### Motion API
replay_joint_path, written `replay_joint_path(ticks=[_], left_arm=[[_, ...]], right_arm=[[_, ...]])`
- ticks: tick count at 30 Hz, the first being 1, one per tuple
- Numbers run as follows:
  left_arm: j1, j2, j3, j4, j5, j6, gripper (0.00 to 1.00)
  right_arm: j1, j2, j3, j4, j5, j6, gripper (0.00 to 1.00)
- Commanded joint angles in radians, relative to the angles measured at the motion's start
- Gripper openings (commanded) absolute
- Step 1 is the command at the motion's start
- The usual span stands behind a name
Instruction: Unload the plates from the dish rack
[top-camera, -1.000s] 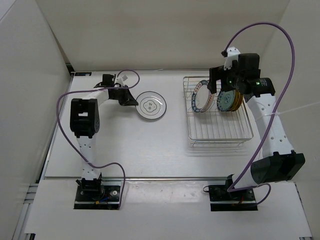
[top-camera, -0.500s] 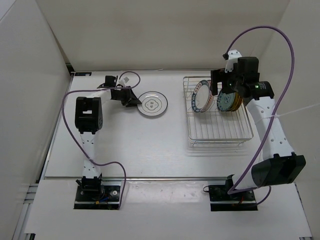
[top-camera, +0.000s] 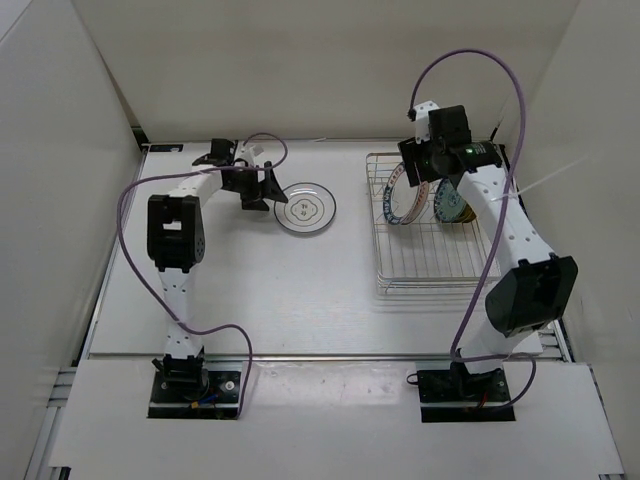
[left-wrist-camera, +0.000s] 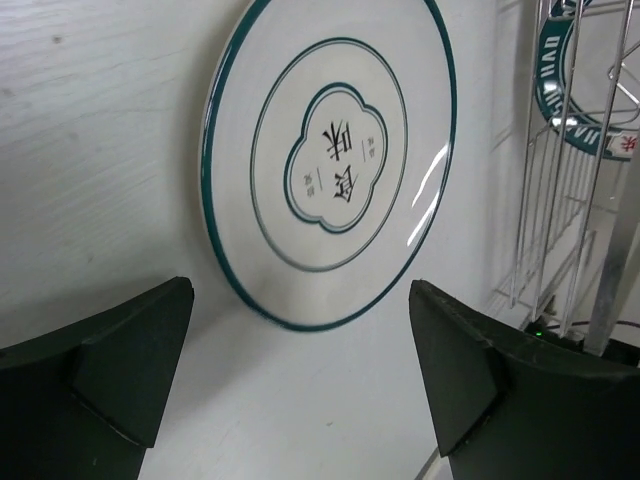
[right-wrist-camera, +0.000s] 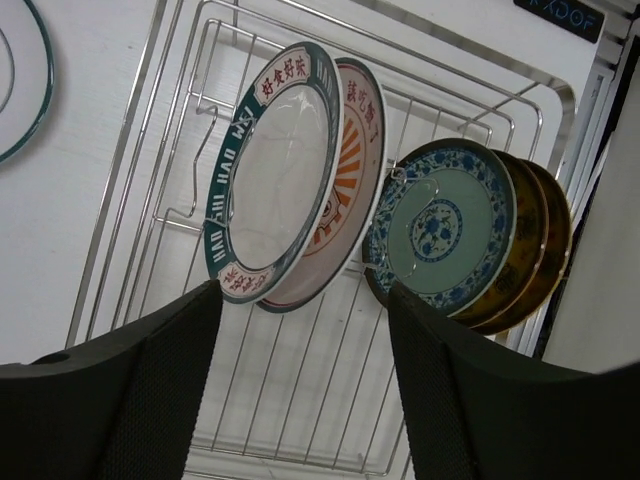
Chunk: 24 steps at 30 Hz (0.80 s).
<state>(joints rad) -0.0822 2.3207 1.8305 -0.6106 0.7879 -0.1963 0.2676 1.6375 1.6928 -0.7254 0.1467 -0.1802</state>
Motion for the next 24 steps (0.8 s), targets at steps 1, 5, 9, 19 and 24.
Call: replay_joint_path(ticks=[1,5,9,19,24], left_arm=[[0.032,-0.182,0.058,-0.110,-0.065,0.139,1.00],[0.068,-0.273,0.067,-0.201,-0.157,0.211,1.00],[0.078,-0.349,0.078,-0.287,-0.269,0.265,1.00],[0.124,-0.540,0.009,-0.339,-0.400,0.296,1.00],[0.133,-0.604,-0.027,-0.318,-0.420,0.296,1.00]], right_arm=[[0.018,0.037,0.068,0.018,0.108,-0.039,0.70],[0.028,0.096,0.093,0.027,0.143,-0.048,0.54],[0.028,0.131,0.093,0.037,0.143,-0.048,0.51],[0.028,0.182,0.093,0.055,0.133,-0.048,0.50],[0.028,0.200,0.093,0.055,0.133,-0.048,0.48]])
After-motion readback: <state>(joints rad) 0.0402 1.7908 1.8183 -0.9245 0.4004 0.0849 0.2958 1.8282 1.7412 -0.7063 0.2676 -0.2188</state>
